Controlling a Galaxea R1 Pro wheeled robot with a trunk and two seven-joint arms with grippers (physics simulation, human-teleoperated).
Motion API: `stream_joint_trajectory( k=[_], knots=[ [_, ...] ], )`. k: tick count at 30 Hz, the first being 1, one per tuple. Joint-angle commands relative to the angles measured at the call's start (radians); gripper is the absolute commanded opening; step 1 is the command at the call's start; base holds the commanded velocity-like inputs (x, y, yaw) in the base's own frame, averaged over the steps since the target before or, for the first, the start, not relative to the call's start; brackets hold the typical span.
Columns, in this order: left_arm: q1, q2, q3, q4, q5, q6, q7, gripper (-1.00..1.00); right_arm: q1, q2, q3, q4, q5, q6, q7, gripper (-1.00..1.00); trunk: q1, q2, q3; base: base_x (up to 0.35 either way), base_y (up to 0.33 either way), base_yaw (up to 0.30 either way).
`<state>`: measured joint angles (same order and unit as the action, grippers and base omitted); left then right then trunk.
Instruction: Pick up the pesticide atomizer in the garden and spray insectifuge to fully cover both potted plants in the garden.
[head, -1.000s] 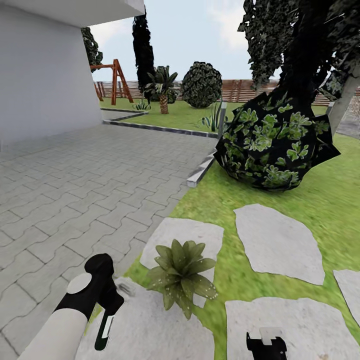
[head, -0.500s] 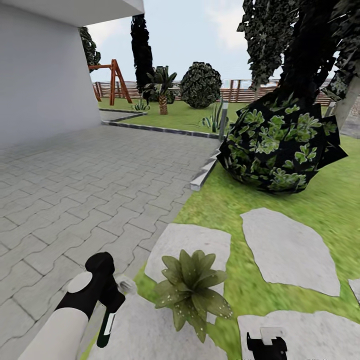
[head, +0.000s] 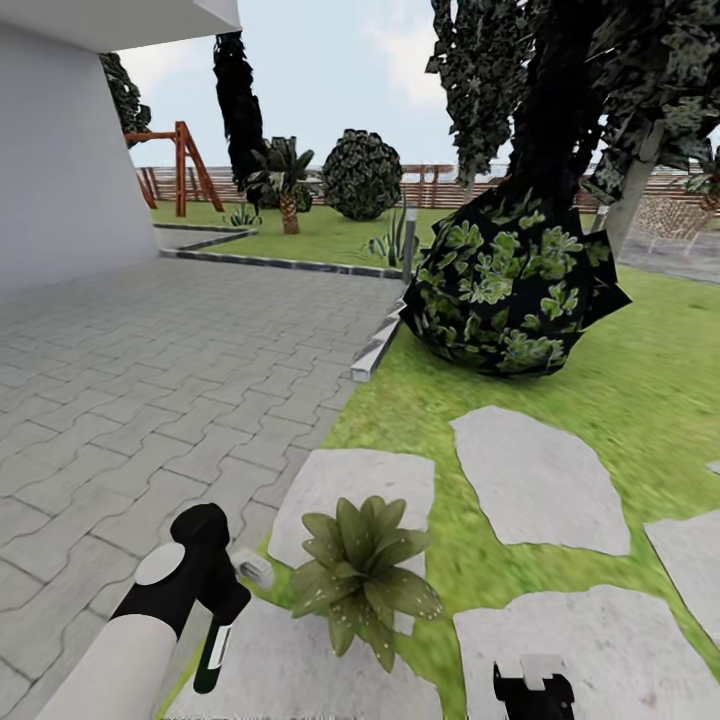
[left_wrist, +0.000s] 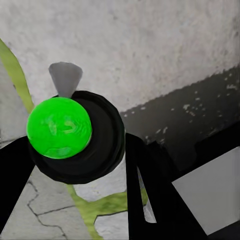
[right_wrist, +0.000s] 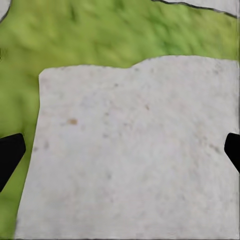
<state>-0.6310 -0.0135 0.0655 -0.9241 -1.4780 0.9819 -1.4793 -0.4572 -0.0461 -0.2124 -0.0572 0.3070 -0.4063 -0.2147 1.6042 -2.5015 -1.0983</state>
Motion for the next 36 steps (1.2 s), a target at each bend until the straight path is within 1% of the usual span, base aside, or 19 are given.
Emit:
stream_joint_trajectory(
  k=[1, 9, 16, 25, 29, 36],
  knots=[
    [0.0, -0.001, 0.003, -0.001, -0.01, 0.011, -0.01, -1.0, -0.001, 0.0, -0.007, 0.002, 0.011, -0.003, -0.004, 1.0, -0.001, 0.0, 0.0, -0.215, 0.218, -0.246],
    [0.0, -0.003, 0.005, -0.002, -0.01, 0.01, -0.01, -1.0, -0.001, 0.0, -0.007, 0.002, 0.011, -0.003, -0.004, 1.0, -0.001, 0.0, 0.004, -0.172, 0.25, -0.246],
    [0.0, -0.005, 0.008, -0.002, -0.01, 0.011, -0.01, -1.0, -0.001, 0.0, -0.007, 0.002, 0.011, -0.003, -0.003, 1.0, -0.001, 0.0, 0.009, 0.101, 0.27, -0.246],
    [0.002, -0.004, 0.007, -0.002, -0.01, 0.009, -0.01, -1.0, -0.001, 0.0, -0.007, 0.002, 0.011, -0.003, -0.003, 1.0, -0.001, 0.0, 0.014, 0.018, 0.029, -0.246],
    [0.002, -0.003, 0.007, -0.002, -0.01, 0.009, -0.01, -1.0, -0.001, 0.0, -0.007, 0.002, 0.011, -0.003, -0.003, 1.0, -0.001, 0.0, 0.016, -0.212, 0.115, -0.246],
    [0.002, -0.004, 0.007, -0.002, -0.01, 0.009, -0.01, -1.0, -0.001, 0.002, -0.007, 0.002, 0.011, -0.003, -0.003, 1.0, -0.001, 0.0, 0.02, -0.214, 0.225, -0.246]
  ],
)
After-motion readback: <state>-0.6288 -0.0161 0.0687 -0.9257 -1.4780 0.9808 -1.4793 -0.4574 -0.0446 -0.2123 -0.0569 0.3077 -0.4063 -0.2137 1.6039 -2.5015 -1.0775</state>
